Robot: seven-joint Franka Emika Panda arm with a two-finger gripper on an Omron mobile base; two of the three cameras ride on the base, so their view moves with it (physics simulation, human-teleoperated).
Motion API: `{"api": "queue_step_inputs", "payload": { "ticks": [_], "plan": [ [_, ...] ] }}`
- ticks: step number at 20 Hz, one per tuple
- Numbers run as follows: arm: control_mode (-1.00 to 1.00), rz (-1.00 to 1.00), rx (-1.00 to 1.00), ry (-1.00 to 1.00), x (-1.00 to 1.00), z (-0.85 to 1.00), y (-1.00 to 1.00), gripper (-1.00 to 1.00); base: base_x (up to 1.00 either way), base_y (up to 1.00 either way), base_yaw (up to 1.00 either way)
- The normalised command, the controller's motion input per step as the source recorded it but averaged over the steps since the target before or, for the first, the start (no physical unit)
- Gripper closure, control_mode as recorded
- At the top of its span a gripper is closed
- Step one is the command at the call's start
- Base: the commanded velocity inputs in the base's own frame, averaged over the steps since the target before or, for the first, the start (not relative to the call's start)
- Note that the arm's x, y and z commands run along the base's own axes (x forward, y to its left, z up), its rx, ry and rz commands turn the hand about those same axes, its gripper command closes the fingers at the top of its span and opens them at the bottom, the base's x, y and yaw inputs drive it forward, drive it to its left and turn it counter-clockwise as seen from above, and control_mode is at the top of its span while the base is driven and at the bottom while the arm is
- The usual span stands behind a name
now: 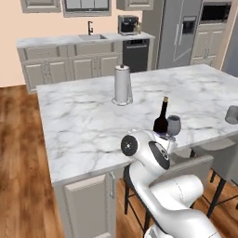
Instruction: There is a wine glass and glass cup on the dining counter. Place the wine bottle next to the wine glass and the juice bottle next to the glass cup.
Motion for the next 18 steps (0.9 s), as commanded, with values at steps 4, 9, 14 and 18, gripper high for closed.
{"api": "queue_step_inputs", "payload": {
  "ticks": [4, 9, 14, 18],
  "plan": [
    [1.0, 0.0, 0.0, 0.0, 0.0, 0.0, 0.0, 1.0, 0.58, 0.04, 0.13],
    [1.0, 0.0, 0.0, 0.0, 0.0, 0.0, 0.0, 1.0, 0.54, 0.0, 0.07],
    [1.0, 0.0, 0.0, 0.0, 0.0, 0.0, 0.0, 1.0, 0.28, 0.06, 0.02],
    [1.0, 0.0, 0.0, 0.0, 0.0, 0.0, 0.0, 1.0, 0.13, 0.08, 0.01]
  ]
}}
